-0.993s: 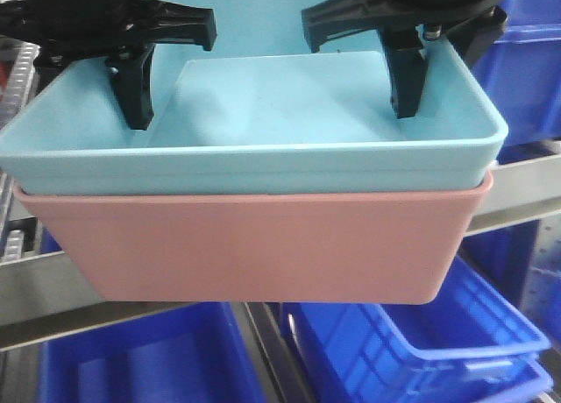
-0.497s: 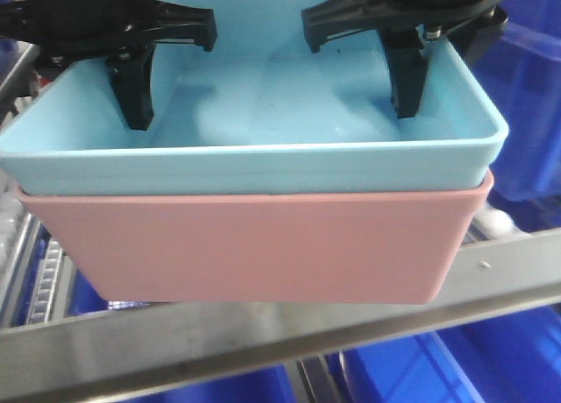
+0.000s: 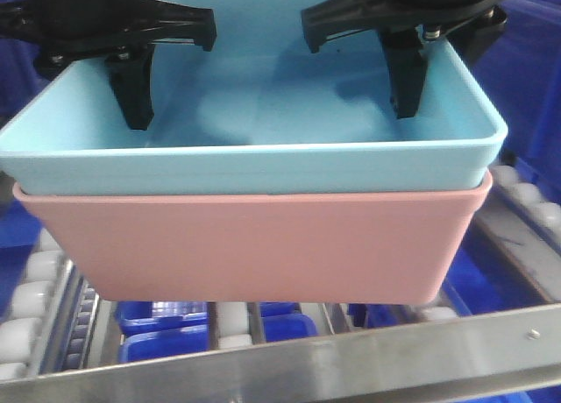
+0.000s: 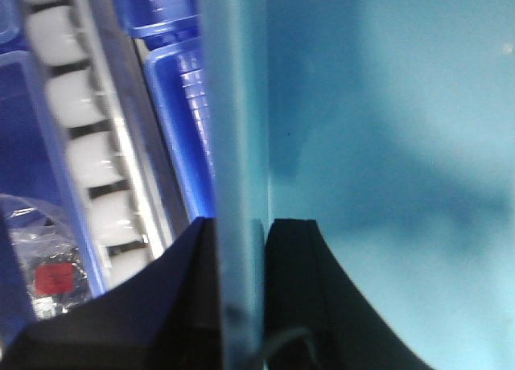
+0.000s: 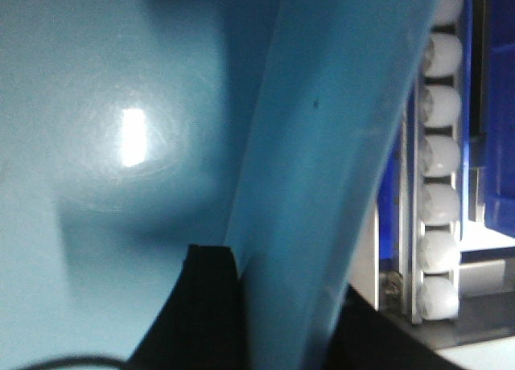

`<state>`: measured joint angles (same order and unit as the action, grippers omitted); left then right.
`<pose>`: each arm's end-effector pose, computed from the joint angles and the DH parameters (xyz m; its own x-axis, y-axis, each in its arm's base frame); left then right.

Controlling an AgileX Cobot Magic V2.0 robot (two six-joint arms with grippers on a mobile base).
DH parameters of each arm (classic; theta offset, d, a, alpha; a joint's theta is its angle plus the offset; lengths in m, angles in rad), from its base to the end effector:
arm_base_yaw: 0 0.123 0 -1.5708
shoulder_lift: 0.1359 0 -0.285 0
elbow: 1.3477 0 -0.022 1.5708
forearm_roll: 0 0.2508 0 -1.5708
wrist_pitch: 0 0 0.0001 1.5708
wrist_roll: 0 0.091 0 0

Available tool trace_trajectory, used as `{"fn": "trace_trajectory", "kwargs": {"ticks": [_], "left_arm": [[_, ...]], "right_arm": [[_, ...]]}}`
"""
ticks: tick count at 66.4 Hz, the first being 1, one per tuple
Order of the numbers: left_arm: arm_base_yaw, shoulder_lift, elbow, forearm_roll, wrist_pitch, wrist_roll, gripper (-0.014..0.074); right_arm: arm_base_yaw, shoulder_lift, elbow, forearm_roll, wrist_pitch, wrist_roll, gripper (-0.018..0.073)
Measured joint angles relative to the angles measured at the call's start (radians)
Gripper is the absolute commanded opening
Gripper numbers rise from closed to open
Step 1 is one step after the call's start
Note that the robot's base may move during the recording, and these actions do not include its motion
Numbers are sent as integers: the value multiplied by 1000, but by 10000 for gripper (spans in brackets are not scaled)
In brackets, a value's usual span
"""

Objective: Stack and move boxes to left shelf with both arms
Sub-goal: 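Hold the stacked bins with both grippers above the roller shelf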

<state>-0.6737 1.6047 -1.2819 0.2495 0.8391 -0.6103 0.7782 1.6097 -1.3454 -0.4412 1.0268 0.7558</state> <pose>0.2768 -0.1996 0.2887 -0.8481 0.1394 -0.5112 0.1996 0.9778 -0.0645 0.2614 0.2109 0.3035 -0.8385 -0.1815 -0.5138 -0.1557 0.9834 -0.0933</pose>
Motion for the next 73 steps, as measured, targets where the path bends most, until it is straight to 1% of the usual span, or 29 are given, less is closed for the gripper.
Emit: {"fn": "trace_trajectory", "kwargs": {"ticks": [73], "left_arm": [[0, 0, 0, 0, 0, 0, -10]], "right_arm": [[0, 0, 0, 0, 0, 0, 56]]}}
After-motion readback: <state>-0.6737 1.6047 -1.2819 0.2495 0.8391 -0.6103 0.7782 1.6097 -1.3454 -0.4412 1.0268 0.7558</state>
